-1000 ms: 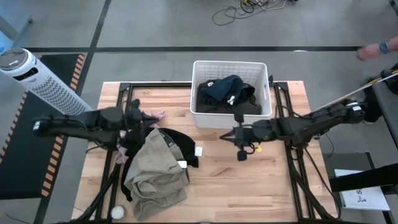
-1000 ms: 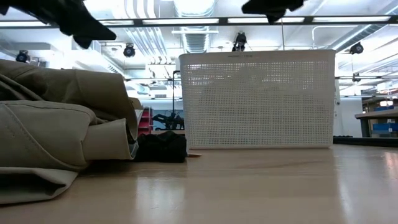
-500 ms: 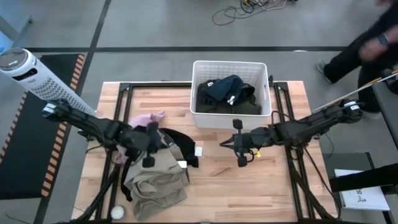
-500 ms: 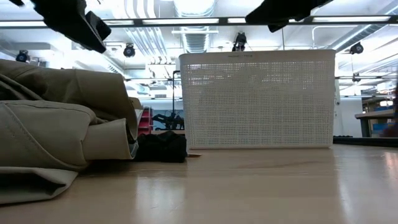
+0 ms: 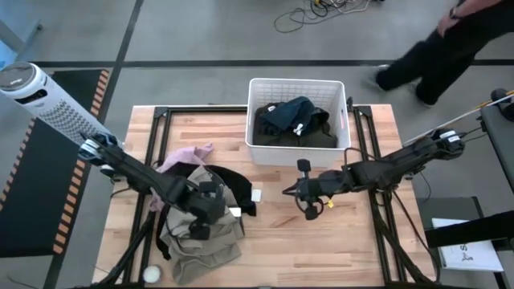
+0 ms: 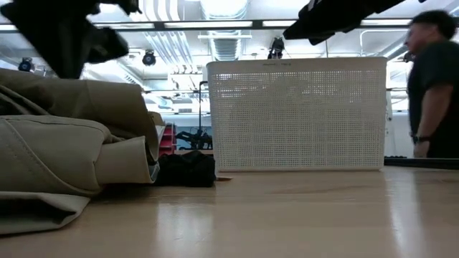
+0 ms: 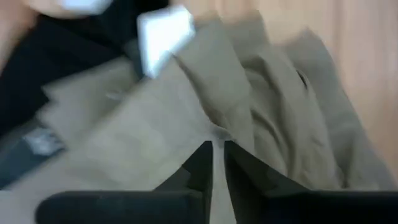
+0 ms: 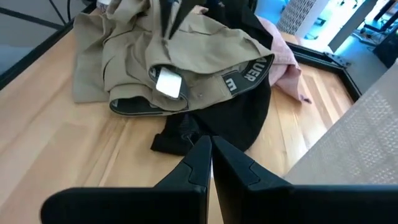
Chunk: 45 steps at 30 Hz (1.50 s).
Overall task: Sort clothes
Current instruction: Put the light brown pants into the white laundry bin
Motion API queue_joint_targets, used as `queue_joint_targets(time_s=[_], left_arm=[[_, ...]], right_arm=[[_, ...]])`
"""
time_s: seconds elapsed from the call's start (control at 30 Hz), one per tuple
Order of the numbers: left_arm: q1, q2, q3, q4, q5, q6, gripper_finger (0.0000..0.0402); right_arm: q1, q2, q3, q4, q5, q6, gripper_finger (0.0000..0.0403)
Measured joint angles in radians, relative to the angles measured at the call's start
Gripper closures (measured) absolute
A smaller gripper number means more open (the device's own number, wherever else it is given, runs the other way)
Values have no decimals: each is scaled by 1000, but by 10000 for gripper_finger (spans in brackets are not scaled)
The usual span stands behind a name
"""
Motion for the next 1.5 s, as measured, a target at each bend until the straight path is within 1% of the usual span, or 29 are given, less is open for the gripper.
queue_joint_targets(time_s=[0.13, 0.2, 0.3, 0.47, 0.53, 0.57, 0.67, 0.73, 0.8, 0.87, 0.97, 1.03, 1.13, 1.27, 1.4, 1.47, 1.5], left_arm=[[-1, 68, 18, -15, 137, -51, 319], [-1, 94, 26, -34, 161, -96, 285], [-4, 121, 33, -78, 163, -117, 229], [-14, 138, 33, -123, 154, -135, 142], [-22, 138, 33, -126, 126, -145, 114], [-27, 137, 33, -125, 96, -151, 102], [-40, 146, 32, -133, 6, -154, 74], [-41, 162, 28, -132, -16, -154, 63], [-42, 182, 19, -132, -16, -158, 60], [-42, 207, 14, -127, -7, -157, 63], [-42, 251, 13, -125, 14, -157, 80], [-42, 281, 13, -124, 18, -159, 97], [-42, 323, 15, -127, 18, -161, 134], [-42, 360, 17, -135, 3, -160, 207], [-42, 346, 16, -141, -13, -144, 303], [-42, 328, 31, -150, -20, -143, 356], [-42, 317, 43, -159, -21, -143, 375]], right_arm=[[2, 16, 0, 2, 0, 11, 403], [2, 19, 0, 3, 0, 26, 403], [2, 22, 0, 2, 0, 26, 403], [2, 22, 0, 2, 0, 26, 403], [2, 22, 0, 2, 0, 26, 403], [2, 22, 0, 2, 0, 26, 403], [2, 22, 0, 2, 0, 26, 403], [2, 22, 0, 1, 0, 26, 403], [2, 22, 0, 1, 0, 26, 403], [2, 22, 0, -1, 0, 26, 403], [2, 22, 0, -2, 0, 28, 403], [2, 22, 0, -1, 0, 28, 403], [2, 22, 0, -2, 0, 27, 403], [2, 22, 0, -2, 0, 27, 403], [2, 22, 0, -2, 0, 27, 403], [2, 22, 0, -2, 0, 27, 403], [2, 22, 0, -2, 0, 27, 403]])
